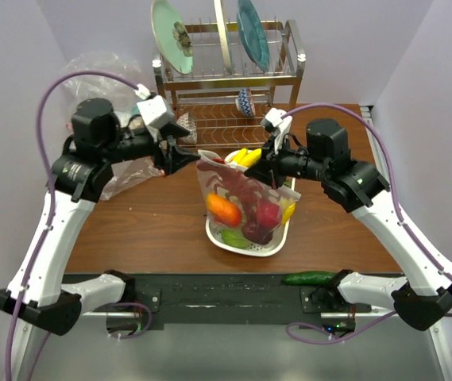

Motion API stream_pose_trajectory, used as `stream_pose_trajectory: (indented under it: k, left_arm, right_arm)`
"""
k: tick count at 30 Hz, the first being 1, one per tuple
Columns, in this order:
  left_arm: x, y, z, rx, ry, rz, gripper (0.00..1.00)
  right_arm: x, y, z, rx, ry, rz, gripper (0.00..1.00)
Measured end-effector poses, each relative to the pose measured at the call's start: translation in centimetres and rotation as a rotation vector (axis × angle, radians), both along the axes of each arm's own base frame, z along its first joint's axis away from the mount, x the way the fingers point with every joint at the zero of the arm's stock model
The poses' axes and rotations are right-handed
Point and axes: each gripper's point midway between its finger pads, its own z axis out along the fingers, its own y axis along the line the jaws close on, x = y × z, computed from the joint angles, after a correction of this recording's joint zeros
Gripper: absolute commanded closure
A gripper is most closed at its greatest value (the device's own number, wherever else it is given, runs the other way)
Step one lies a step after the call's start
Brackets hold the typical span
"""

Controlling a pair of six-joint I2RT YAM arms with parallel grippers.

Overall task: Place the food in the zip-top bag and seal the zipper
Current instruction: Zip the zipper food storage bag at the center of the board.

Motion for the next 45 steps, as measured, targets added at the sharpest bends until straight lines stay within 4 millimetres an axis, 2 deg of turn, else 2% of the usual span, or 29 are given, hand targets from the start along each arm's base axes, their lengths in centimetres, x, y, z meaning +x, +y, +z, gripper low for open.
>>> stream_pose_trajectory:
  k: [3,5,7,9,14,16,18,21,26,28,34,41,45]
  left_arm:
    - [0.5,1.5,1.0,-0.024,-0.008,0.079,0.13]
    - [1.1,2.0,0.9,-0.031,0.007,0.117,0.00]
    - [1.8,2.3,0.1,-0.035,0.042,0.152,0.00]
    - [2.6,2.8,-1.6,-0.044,0.104,0.193,0.00]
    - [4.5,5.0,-7.2,-0.082,0.268,0.319,0.00]
    - [4.9,5.8,-8.9,-0.109,0.319,0.369,0.05]
    - [4.8,6.1,-9.7,-0.149,0.336,0.391,0.13]
    - [4.3,5.7,-9.0,-0.222,0.324,0.372,0.14]
    - [4.1,4.6,-6.6,-0.352,0.328,0.296,0.15]
    - [4.1,4.4,-6.5,-0.408,0.366,0.291,0.18]
    - [4.4,4.3,-7.8,-0.527,0.540,0.340,0.21]
    - [4.8,4.5,-7.0,-0.633,0.591,0.414,0.23]
    - [4.0,2.4,-6.7,-0.653,0.611,0.394,0.26]
  right_arm:
    - [0.1,0.1,-0.5,-0.002,0.003,0.000,1.00]
    - [0.1,0.1,-1.0,-0.008,0.012,0.001,1.00]
    - [0.1,0.1,-1.3,-0.012,0.016,0.002,1.00]
    - [0.0,0.1,-1.3,-0.011,0.016,0.002,1.00]
    - [0.0,0.0,-1.1,-0.006,0.008,0.001,1.00]
    - [-0.1,0.0,-1.1,-0.005,0.006,0.001,1.00]
    - [-0.1,0.0,-1.1,-0.004,0.005,0.003,1.00]
    - [-0.1,0.0,-1.2,-0.002,0.004,0.005,1.00]
    - [-0.1,0.1,-1.4,0.001,0.004,0.011,1.00]
    - [-0.1,0.2,-1.3,0.003,0.004,0.016,1.00]
    - [-0.2,0.3,-1.3,0.009,0.002,0.025,1.00]
    - [-0.2,0.4,-1.2,0.013,0.000,0.028,1.00]
    - [-0.2,0.4,-1.4,0.011,0.003,0.028,1.00]
